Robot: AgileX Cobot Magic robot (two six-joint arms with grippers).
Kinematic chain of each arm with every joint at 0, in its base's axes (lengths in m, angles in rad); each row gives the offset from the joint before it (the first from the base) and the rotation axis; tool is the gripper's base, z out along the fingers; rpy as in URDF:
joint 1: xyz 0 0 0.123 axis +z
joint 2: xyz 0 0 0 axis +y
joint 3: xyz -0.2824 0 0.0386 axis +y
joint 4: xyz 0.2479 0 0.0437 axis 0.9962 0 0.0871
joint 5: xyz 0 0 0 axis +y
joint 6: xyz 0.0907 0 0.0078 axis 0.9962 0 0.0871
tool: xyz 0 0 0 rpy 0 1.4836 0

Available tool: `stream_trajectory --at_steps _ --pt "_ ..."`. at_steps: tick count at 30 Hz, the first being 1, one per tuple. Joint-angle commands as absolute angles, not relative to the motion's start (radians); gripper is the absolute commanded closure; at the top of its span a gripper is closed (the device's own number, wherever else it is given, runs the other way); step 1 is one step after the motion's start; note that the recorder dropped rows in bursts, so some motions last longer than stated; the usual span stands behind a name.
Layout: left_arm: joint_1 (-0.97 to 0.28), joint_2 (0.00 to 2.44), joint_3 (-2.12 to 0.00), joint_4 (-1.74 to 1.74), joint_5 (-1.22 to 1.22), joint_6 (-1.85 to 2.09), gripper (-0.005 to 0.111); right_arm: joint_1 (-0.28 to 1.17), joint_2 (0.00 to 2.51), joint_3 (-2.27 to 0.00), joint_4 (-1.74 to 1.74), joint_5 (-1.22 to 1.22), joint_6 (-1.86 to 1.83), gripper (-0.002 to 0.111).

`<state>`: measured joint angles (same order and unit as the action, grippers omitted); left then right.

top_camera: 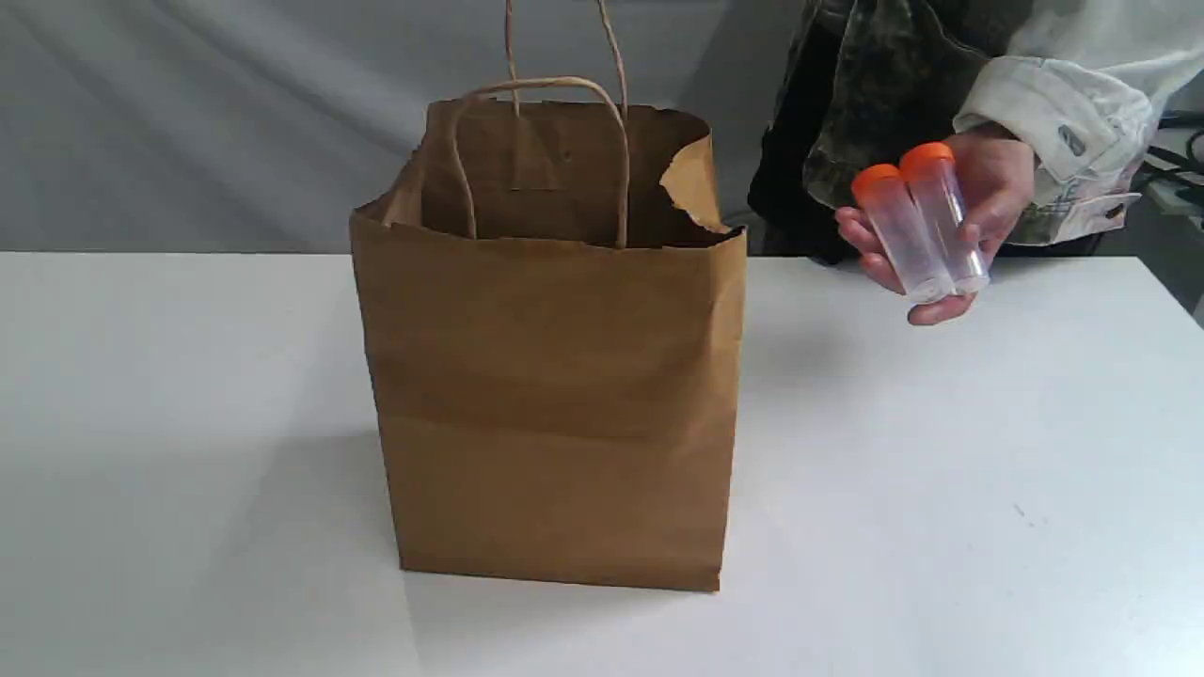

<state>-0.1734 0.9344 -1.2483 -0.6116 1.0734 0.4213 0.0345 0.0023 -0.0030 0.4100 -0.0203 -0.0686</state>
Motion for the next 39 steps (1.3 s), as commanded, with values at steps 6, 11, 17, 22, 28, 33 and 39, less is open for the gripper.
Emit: stream_trajectory --at_steps 6,11,17,22,28,33,39 --pt "-0.180 1.106 -1.425 -0.979 1.200 0.670 0.070 0.039 0.000 0.000 0.411 -0.011 -0.068 0.108" --pt "-0.180 1.182 -1.425 -1.013 1.166 0.904 0.035 0.039 0.000 0.000 0.411 -0.007 -0.068 0.108" --pt "-0.192 1.295 -1.425 -1.022 1.172 0.979 0.028 0.039 0.000 0.000 0.411 0.005 -0.068 0.108" --pt "-0.295 1.365 -1.425 -1.022 1.154 1.177 0.028 0.039 0.000 0.000 0.411 0.005 -0.068 0.108" --pt "-0.404 1.460 -1.425 -0.952 1.052 1.193 0.028 0.058 0.000 0.000 0.411 0.000 -0.068 0.108" --pt "-0.419 1.506 -1.425 -0.861 1.000 1.193 0.028 0.072 0.000 0.000 0.411 0.000 -0.068 0.108" --pt "-0.419 1.477 -1.438 -0.894 0.830 1.215 0.028 0.072 0.000 0.000 0.411 0.000 -0.068 0.108"
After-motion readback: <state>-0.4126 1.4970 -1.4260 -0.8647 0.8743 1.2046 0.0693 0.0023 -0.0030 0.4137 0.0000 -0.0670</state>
